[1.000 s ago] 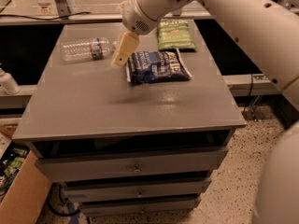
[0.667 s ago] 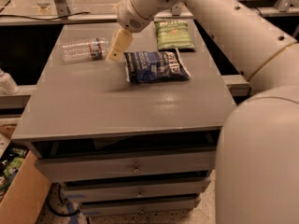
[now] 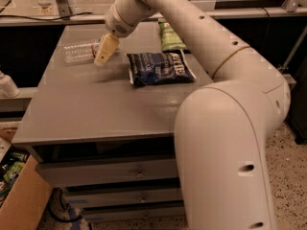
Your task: Pick water bottle
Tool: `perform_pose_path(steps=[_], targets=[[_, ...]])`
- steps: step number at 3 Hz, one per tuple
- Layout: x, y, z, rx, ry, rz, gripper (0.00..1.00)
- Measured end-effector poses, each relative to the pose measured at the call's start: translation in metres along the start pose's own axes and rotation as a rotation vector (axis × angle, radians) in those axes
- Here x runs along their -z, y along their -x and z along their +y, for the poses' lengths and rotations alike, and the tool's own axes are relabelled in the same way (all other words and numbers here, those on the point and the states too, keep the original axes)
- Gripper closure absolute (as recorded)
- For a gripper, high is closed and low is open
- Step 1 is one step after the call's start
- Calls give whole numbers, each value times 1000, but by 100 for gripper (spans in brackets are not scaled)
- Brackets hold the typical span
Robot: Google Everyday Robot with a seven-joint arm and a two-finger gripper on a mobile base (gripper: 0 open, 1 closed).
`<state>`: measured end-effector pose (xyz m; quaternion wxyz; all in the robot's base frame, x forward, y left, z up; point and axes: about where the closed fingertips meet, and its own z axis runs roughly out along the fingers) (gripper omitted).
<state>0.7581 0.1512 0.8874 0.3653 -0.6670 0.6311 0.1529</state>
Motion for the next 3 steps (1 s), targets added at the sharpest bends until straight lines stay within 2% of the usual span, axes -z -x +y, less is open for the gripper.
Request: perform_pose_path(steps=[2,3], targets=[[-47,9,0,-72,0,2,0],[-61,7,5,-115,11,-10,16]])
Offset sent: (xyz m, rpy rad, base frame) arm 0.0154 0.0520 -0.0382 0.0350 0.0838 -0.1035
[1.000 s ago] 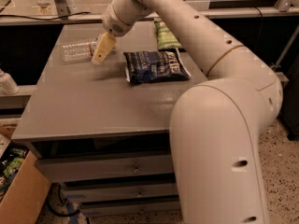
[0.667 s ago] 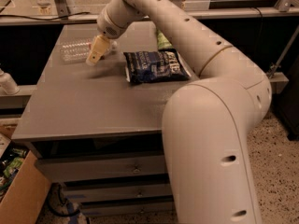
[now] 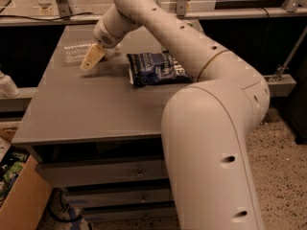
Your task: Pick water bottle
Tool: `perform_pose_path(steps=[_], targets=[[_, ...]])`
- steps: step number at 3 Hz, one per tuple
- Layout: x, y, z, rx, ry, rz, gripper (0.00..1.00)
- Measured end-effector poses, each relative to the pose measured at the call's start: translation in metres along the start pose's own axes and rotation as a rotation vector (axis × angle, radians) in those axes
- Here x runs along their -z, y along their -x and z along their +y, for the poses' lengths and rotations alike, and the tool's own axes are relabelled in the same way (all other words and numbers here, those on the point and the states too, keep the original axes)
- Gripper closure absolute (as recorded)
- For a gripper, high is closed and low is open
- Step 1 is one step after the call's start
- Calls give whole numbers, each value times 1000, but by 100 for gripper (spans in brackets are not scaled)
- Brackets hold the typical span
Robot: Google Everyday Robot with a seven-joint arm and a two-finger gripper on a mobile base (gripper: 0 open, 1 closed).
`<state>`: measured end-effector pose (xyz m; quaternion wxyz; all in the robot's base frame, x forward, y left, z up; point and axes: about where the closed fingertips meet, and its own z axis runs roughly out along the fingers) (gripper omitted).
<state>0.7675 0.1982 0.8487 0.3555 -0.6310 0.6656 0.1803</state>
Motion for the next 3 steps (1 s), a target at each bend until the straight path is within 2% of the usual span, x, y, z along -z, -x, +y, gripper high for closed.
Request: perform_pose_path(steps=[1,3], targets=[[-1,-6,6,-42,-3,-10,40],[3,-6,7,-54,-9,-16,87]])
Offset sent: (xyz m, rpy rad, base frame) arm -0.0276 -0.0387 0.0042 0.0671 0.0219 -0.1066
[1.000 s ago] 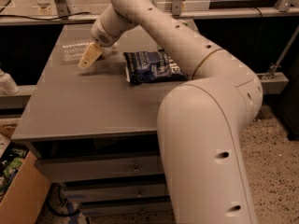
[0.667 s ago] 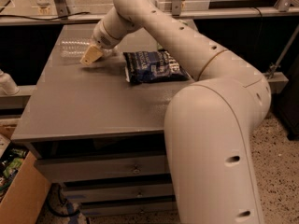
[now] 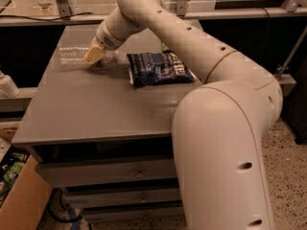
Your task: Pick water bottle
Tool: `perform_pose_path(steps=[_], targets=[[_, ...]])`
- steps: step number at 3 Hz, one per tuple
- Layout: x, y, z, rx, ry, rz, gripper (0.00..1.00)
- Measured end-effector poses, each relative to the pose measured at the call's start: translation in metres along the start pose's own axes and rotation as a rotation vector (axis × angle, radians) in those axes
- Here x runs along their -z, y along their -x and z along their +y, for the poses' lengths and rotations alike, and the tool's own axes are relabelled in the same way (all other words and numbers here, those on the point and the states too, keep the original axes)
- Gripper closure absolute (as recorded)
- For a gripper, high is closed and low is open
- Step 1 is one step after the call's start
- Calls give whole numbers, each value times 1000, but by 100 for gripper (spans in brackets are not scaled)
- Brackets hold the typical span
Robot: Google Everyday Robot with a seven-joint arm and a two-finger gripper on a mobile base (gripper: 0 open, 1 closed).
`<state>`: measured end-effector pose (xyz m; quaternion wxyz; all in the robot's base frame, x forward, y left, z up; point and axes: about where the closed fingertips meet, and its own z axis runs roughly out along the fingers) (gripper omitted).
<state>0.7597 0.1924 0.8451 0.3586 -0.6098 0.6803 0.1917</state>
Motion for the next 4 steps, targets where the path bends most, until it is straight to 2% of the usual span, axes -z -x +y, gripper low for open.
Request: perform_pose_path(steps=[1,2,3,4], targets=[[1,1,0,0,0,0,100],[1,1,0,0,0,0,100],[37,37,6,100,-61,-34,100],[119,112,27,311,-203,-107,100]])
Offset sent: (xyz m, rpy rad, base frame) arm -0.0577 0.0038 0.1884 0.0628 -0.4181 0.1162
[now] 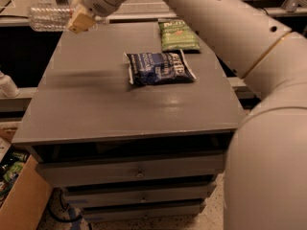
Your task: Pick water bottle
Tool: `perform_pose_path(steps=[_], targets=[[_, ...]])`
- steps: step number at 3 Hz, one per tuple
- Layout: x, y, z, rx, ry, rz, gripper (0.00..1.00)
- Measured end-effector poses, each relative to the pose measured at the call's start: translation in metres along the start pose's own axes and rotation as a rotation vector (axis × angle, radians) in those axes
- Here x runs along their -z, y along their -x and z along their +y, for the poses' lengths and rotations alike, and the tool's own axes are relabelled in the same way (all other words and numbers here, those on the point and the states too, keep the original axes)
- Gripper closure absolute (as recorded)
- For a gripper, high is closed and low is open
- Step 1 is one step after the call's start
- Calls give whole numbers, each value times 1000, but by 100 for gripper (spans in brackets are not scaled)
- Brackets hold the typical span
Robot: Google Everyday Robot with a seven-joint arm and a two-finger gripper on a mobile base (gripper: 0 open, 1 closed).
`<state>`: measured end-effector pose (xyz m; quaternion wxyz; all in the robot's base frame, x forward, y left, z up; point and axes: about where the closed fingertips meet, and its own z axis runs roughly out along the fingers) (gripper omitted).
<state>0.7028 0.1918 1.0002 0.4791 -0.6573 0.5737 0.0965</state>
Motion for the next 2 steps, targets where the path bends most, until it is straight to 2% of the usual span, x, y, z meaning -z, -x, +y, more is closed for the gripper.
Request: perform_pose_path(steps=[1,2], targets=[[48,49,-9,107,-75,-27,100],[48,49,-9,107,-75,-27,100]])
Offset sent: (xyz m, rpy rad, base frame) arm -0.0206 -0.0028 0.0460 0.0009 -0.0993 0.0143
